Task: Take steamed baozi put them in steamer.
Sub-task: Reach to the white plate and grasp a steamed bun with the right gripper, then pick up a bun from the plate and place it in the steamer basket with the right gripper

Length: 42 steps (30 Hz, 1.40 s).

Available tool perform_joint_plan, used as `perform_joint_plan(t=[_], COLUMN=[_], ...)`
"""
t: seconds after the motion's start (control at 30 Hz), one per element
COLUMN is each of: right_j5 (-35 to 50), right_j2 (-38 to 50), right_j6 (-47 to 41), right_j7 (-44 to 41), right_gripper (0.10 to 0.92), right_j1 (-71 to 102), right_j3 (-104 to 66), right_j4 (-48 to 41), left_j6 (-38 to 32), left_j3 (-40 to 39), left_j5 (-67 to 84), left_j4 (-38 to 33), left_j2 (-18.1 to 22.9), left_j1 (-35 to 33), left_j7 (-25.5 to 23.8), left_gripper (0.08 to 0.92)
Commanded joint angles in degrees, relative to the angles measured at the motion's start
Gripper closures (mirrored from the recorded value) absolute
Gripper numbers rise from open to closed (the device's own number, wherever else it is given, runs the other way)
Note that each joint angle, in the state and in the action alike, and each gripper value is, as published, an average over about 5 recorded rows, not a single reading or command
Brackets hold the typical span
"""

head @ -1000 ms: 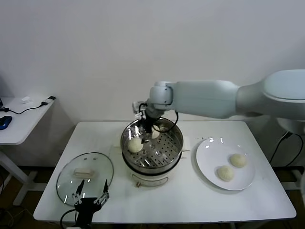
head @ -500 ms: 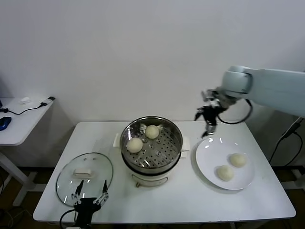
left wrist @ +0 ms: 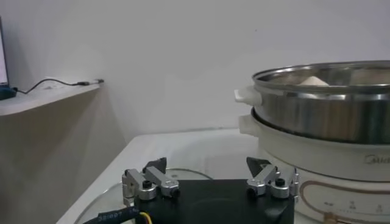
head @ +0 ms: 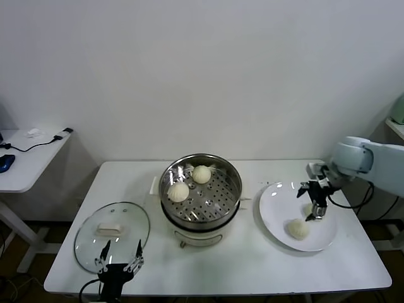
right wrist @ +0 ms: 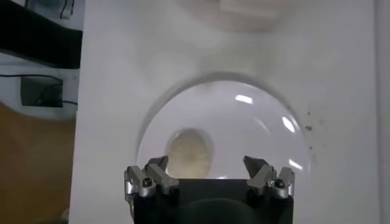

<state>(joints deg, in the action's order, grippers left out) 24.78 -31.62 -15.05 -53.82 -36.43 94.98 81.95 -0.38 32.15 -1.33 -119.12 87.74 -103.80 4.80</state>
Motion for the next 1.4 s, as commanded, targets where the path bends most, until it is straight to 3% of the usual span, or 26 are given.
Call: perform_joint_plan(t=[0.03,0.9,1.17,1.4], right_j5=[-4.01,-5.59,-5.76,-10.14], right_j2=[2.57,-4.36,-3.50,-3.94], right_j6=[-1.21,-2.03,-1.44,4.76], right_j7=[2.58,4.33,1.87,-6.69], right_gripper=[0.203,0.203,0.327,0.338], right_j1=[14.17,22.29,17.01,3.26], right_j3=[-9.11,-15.00,-13.56,-11.95], right_j4=[-3.12,-9.88,-7.84,-7.18], left_j6=[-0.05,0.05,0.18,0.13], left_j3=[0.06,0.20,0.14,-0.14], left_j5=[-0.06,0.07,0.04,-0.18], left_j4=[0.14,1.41,1.12,0.94], left_j2=[-0.10,-0.38,-0.24,-0.22], left_j1=[-0.10,0.37,0.36,0.26], left_j7=[0.04,0.03,0.09,0.12], left_gripper=[0.177,0.177,0.177,0.177])
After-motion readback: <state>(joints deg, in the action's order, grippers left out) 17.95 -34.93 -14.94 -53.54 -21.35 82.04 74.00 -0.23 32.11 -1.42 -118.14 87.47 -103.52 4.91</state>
